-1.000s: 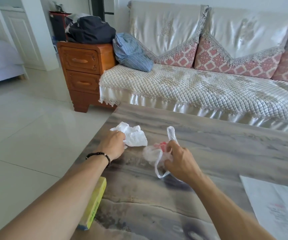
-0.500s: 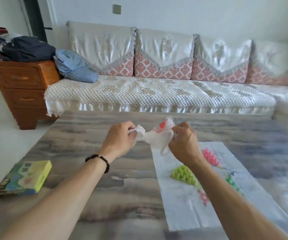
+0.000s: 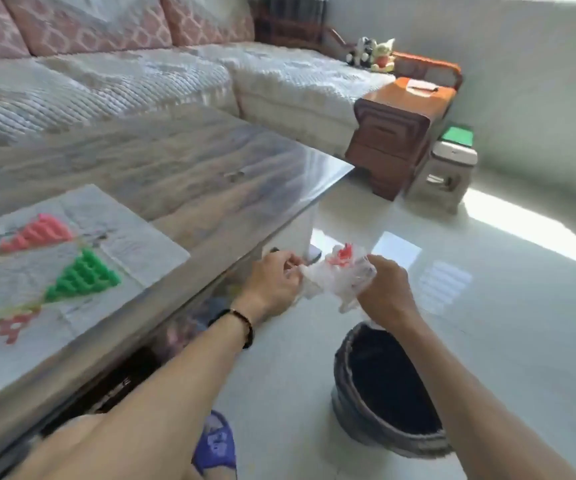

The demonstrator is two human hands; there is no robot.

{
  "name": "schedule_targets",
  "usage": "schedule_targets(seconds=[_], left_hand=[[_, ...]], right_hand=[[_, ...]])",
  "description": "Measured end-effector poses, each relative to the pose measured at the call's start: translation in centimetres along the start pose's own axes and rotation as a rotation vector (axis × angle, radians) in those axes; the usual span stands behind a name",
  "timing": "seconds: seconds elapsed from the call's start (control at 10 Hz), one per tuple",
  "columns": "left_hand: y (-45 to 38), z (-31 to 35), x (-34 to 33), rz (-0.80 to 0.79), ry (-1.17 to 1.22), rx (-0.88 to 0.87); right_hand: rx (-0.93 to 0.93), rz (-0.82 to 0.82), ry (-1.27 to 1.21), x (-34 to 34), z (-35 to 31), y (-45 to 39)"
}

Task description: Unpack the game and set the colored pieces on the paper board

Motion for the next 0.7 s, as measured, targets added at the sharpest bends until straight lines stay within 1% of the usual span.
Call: schedule_targets(seconds=[0.1, 0.2, 0.3, 0.4, 0.5, 0.6, 0.7], left_hand=[[-0.7, -1.7, -9.8, -0.169, 0.14, 0.16], [0.1, -3.6, -17.1, -0.23, 0.315, 0.342], [0.9, -5.7, -21.6, -0.332, 0.495, 0.609], [1.4, -6.6, -23.6, -0.553, 0.751, 0.809], [1.3, -6.9, -23.0, -0.581, 0.567, 0.696], [0.8, -6.1, -22.1, -0.566, 0.172, 0.318], [0.6, -5.7, -21.2, -0.476, -0.305, -0.037]], right_hand=[[-0.193, -0.057, 0.05, 0.0, 8.5, 1.7], [-0.29, -0.178, 0.179, -2.1, 15.0, 3.5], [-0.391, -0.29, 0.242, -5.1, 19.5, 5.1], [-0.552, -0.354, -0.03, -6.9, 21.0, 5.7], [-0.561, -0.516, -0.145, -7.9, 20.9, 6.0], [-0.533, -0.368, -0.008, -5.6, 20.8, 5.1], [-0.387, -0.04, -0.221, 0.4, 19.1, 4.3]])
Point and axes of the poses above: each hand's wrist, its own y-axis away from the middle knuckle, its own x-axis out of the back of the hand, z = x × y, the point moved 3 cm from there along -y, towards the middle knuckle, and after that the axes turned 7 degrees about y, right-handed, at the moved point
